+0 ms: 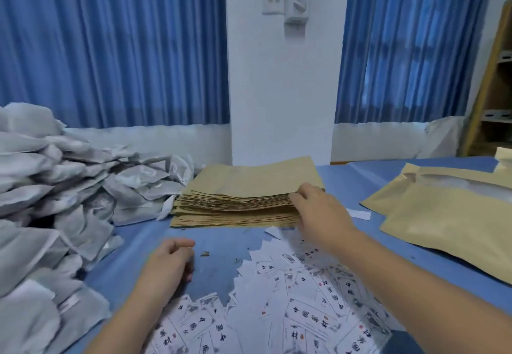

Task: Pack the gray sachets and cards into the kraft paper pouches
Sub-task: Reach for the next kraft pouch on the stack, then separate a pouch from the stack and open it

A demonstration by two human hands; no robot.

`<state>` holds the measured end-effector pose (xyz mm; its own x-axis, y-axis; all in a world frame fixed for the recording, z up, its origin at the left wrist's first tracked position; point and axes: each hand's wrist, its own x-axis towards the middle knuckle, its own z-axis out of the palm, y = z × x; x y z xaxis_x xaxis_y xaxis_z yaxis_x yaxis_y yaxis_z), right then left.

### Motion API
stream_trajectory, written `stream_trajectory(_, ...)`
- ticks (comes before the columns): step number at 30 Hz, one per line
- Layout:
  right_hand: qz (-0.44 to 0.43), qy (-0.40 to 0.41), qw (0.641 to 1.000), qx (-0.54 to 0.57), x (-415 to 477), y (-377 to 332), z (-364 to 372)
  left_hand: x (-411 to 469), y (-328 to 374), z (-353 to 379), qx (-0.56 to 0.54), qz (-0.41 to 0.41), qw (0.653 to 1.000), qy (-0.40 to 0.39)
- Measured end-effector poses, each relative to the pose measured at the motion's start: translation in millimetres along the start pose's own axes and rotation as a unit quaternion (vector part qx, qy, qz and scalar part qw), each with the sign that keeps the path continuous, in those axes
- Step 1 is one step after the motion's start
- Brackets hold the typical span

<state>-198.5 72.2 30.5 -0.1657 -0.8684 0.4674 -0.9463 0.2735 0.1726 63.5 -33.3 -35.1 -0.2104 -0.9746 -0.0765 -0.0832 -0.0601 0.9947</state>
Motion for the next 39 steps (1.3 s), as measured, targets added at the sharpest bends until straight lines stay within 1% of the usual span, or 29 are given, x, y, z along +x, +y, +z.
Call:
stream_trajectory(2, 0.062, 0.012, 0.998, -0.010, 17.5, -0.7, -0.2, 4.5, -4.8, 0.5, 0.025, 0.005, 1.000, -0.005)
stream_trajectory(3, 0.080, 0.004, 0.997, -0.012, 26.0, -0.5, -0.3, 5.7, -6.3, 0.9, 0.038, 0.008, 0.999, -0.006)
stream_trajectory(4, 0.088, -0.013, 0.996, -0.011, 33.5, 0.4, 0.4, 6.4, -7.1, 0.6, 0.050, 0.014, 0.999, -0.006)
stream_trajectory(7, 0.107, -0.106, 0.989, -0.007, 50.1, 6.3, 6.3, 5.9, -5.1, -1.4, 0.083, 0.034, 0.996, -0.004)
stream_trajectory(8, 0.120, -0.126, 0.985, 0.002, 51.8, 7.6, 9.8, 5.1, -4.2, -2.4, 0.085, 0.038, 0.996, -0.008)
stream_trajectory(9, 0.132, -0.126, 0.983, 0.019, 51.3, 8.8, 14.1, 4.1, -3.6, -2.9, 0.084, 0.041, 0.996, -0.010)
stream_trajectory(11, 0.142, -0.078, 0.986, 0.040, 43.4, 8.9, 21.5, 2.4, -1.6, -4.0, 0.085, 0.041, 0.996, -0.004)
stream_trajectory(12, 0.140, -0.038, 0.989, 0.039, 37.8, 8.4, 23.6, 1.1, 0.1, -4.2, 0.087, 0.039, 0.995, -0.001)
stream_trajectory(14, 0.133, 0.019, 0.991, 0.004, 28.9, 8.2, 26.9, -1.9, 3.0, -3.8, 0.089, 0.040, 0.995, -0.001)
stream_trajectory(15, 0.123, 0.050, 0.991, -0.010, 26.2, 8.5, 27.4, -3.8, 4.0, -3.5, 0.093, 0.043, 0.995, -0.002)
stream_trajectory(17, 0.084, 0.111, 0.990, 0.019, 21.6, 7.0, 23.8, -8.4, 7.1, -1.5, 0.132, 0.064, 0.989, 0.001)
stream_trajectory(19, 0.033, 0.177, 0.981, 0.069, 14.7, 3.3, 18.8, -13.8, 12.9, 2.2, 0.222, 0.115, 0.968, 0.016)
stream_trajectory(20, 0.008, 0.214, 0.973, 0.086, 10.4, -0.5, 15.5, -16.5, 17.0, 3.9, 0.236, 0.150, 0.960, 0.026)
stream_trajectory(21, -0.022, 0.255, 0.962, 0.096, 6.2, -5.4, 11.6, -18.7, 21.2, 5.2, 0.218, 0.181, 0.959, 0.032)
stream_trajectory(22, -0.056, 0.287, 0.951, 0.102, 2.0, -10.9, 6.9, -21.2, 25.7, 6.8, 0.168, 0.196, 0.966, 0.033)
stream_trajectory(23, -0.091, 0.309, 0.941, 0.104, -1.6, -17.7, 2.7, -24.1, 30.2, 8.1, 0.096, 0.187, 0.977, 0.028)
stream_trajectory(24, -0.122, 0.320, 0.934, 0.103, -4.5, -25.3, -1.2, -27.0, 34.3, 9.4, 0.018, 0.157, 0.987, 0.010)
stream_trajectory(25, -0.151, 0.324, 0.929, 0.100, -7.4, -33.2, -4.6, -31.4, 37.9, 12.4, -0.055, 0.109, 0.992, -0.018)
stream_trajectory(26, -0.174, 0.325, 0.924, 0.097, -10.6, -42.5, -7.3, -36.8, 40.6, 15.9, -0.117, 0.056, 0.990, -0.053)
stream_trajectory(28, -0.219, 0.328, 0.914, 0.092, -17.5, -62.9, -10.9, -45.5, 42.1, 22.3, -0.180, -0.028, 0.976, -0.120)
stream_trajectory(29, -0.242, 0.324, 0.910, 0.090, -21.2, -72.6, -11.6, -49.2, 42.1, 24.9, -0.192, -0.046, 0.970, -0.142)
stream_trajectory(31, -0.283, 0.309, 0.903, 0.090, -27.7, -88.0, -10.7, -54.4, 40.6, 28.7, -0.198, -0.044, 0.967, -0.156)
stream_trajectory(33, -0.303, 0.289, 0.903, 0.095, -32.9, -96.3, -10.9, -54.1, 39.2, 28.2, -0.186, -0.031, 0.974, -0.125)
stream_trajectory(36, -0.302, 0.256, 0.913, 0.101, -35.6, -97.8, -14.7, -47.6, 35.2, 20.2, -0.137, -0.010, 0.988, -0.077)
stream_trajectory(39, -0.291, 0.208, 0.929, 0.096, -35.9, -94.3, -19.1, -39.8, 33.9, 8.3, -0.131, -0.018, 0.988, -0.080)
